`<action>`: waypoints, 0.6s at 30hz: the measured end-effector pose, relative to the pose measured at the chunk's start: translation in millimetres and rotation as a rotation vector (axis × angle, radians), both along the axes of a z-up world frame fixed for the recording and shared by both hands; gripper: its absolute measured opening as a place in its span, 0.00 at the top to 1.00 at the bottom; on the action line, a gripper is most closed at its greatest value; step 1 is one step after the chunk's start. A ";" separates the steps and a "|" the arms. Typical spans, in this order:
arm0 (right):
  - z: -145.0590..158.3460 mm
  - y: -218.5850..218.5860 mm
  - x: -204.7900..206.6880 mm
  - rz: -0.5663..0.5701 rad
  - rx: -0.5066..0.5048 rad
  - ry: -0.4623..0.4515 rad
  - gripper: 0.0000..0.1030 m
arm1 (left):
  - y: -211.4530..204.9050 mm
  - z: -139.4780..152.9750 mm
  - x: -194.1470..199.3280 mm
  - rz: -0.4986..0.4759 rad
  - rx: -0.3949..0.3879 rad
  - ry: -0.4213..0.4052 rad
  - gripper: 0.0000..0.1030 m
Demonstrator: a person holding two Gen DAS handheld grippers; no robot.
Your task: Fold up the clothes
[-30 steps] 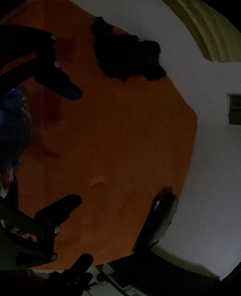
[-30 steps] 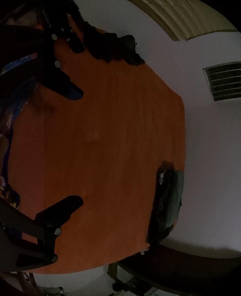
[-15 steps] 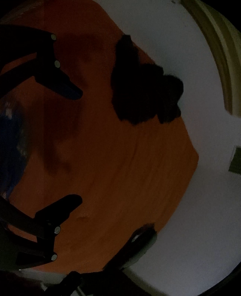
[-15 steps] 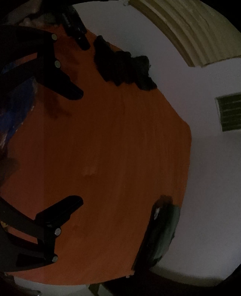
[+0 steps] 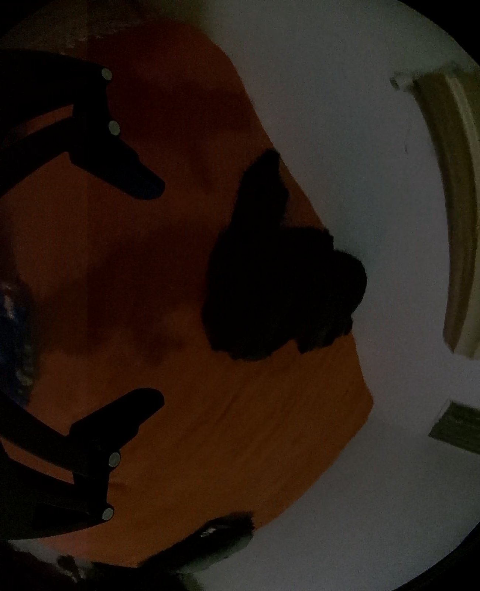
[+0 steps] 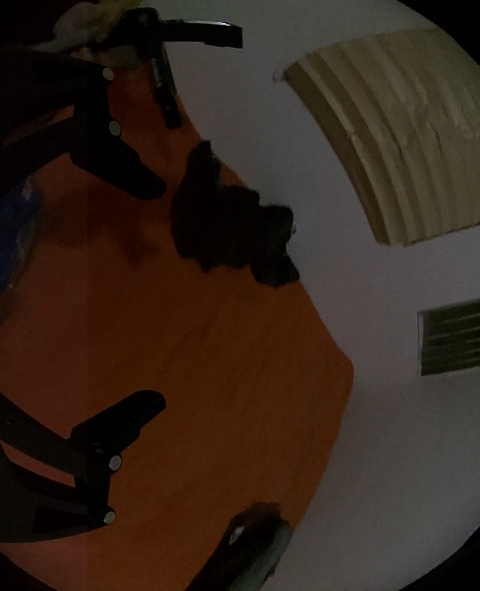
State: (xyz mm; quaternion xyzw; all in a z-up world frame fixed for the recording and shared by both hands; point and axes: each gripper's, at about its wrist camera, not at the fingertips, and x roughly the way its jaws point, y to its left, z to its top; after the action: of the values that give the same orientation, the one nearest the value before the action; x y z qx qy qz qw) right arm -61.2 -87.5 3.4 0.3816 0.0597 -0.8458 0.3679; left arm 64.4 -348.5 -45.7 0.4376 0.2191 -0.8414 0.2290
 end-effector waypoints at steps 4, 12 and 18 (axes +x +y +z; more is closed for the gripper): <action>9.0 -21.5 -5.6 0.051 0.059 0.014 0.01 | 1.8 16.7 23.4 0.036 0.005 0.014 0.01; 19.9 -60.4 -17.1 0.115 0.044 -0.041 0.06 | -3.8 29.4 19.1 0.025 0.049 -0.040 0.08; 6.3 -101.4 -29.4 0.131 0.018 -0.082 0.06 | -49.4 -0.3 -10.7 0.161 0.086 -0.115 0.08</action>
State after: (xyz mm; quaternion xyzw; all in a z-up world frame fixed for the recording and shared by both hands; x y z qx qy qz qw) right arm -90.6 -189.0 9.7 0.4146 0.0770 -0.8029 0.4213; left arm 53.7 -397.9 -46.0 0.4756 0.2761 -0.7837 0.2889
